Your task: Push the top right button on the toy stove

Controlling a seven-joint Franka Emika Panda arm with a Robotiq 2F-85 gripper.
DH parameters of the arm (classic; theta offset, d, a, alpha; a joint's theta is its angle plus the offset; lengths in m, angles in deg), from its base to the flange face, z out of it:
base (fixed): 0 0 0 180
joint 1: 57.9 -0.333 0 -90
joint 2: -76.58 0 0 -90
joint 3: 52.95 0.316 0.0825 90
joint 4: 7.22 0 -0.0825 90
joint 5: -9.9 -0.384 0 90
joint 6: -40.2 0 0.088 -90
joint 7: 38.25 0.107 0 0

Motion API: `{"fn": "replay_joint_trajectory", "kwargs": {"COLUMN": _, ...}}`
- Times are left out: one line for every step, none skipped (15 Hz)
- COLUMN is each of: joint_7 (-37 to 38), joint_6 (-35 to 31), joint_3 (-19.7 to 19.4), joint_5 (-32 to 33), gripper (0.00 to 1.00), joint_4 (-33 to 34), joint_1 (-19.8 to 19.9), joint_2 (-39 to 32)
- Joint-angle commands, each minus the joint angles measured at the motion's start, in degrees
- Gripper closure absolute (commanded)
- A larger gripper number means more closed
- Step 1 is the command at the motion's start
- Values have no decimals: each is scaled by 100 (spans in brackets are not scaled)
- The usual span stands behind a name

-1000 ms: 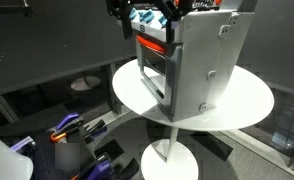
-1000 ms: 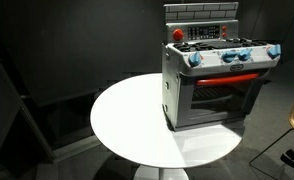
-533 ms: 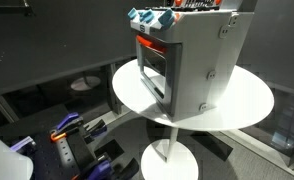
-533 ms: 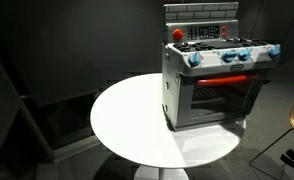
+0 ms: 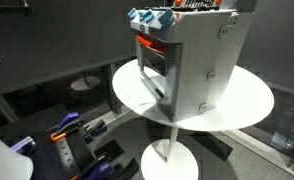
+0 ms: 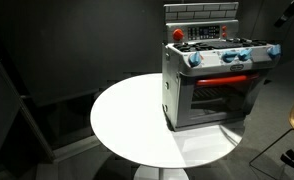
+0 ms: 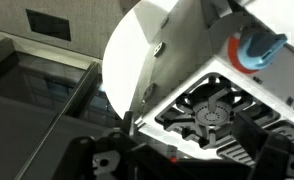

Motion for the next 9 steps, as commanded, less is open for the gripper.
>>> {"fn": "replay_joint_trajectory", "kwargs": {"joint_7": 71, "joint_6": -234, "joint_3": 20, "joint_5": -262, "gripper": 0, "joint_4": 627, "joint_1": -11, "joint_2": -788}}
{"fn": "replay_joint_trajectory", "kwargs": {"joint_7": 84, "joint_6": -318, "joint_3": 44, "joint_5": -299, "gripper": 0, "joint_4": 725, "joint_1": 8, "joint_2": -940}}
{"fn": "replay_joint_trajectory", "kwargs": {"joint_7": 102, "joint_6": -430, "joint_3": 77, "joint_5": -320, "gripper": 0, "joint_4": 818, "joint_1": 30, "joint_2": -1080}}
{"fn": "replay_joint_trajectory", "kwargs": {"joint_7": 105, "joint_6": -499, "joint_3": 101, "joint_5": -335, "gripper": 0, "joint_4": 903, "joint_1": 49, "joint_2": -1198}}
{"fn": "replay_joint_trajectory", "kwargs": {"joint_7": 111, "joint_6": -560, "joint_3": 125, "joint_5": -348, "gripper": 0, "joint_4": 981, "joint_1": 64, "joint_2": -1300}}
{"fn": "replay_joint_trajectory", "kwargs": {"joint_7": 116, "joint_6": -591, "joint_3": 150, "joint_5": -360, "gripper": 0, "joint_4": 1047, "joint_1": 77, "joint_2": -1383}}
{"fn": "replay_joint_trajectory", "kwargs": {"joint_7": 116, "joint_6": -585, "joint_3": 174, "joint_5": -367, "gripper": 0, "joint_4": 1086, "joint_1": 86, "joint_2": -1414}}
{"fn": "replay_joint_trajectory", "kwargs": {"joint_7": 28, "joint_6": -594, "joint_3": 187, "joint_5": -306, "gripper": 0, "joint_4": 838, "joint_1": 114, "joint_2": -1252}}
{"fn": "replay_joint_trajectory", "kwargs": {"joint_7": 31, "joint_6": -596, "joint_3": 207, "joint_5": -305, "gripper": 0, "joint_4": 873, "joint_1": 118, "joint_2": -1305}}
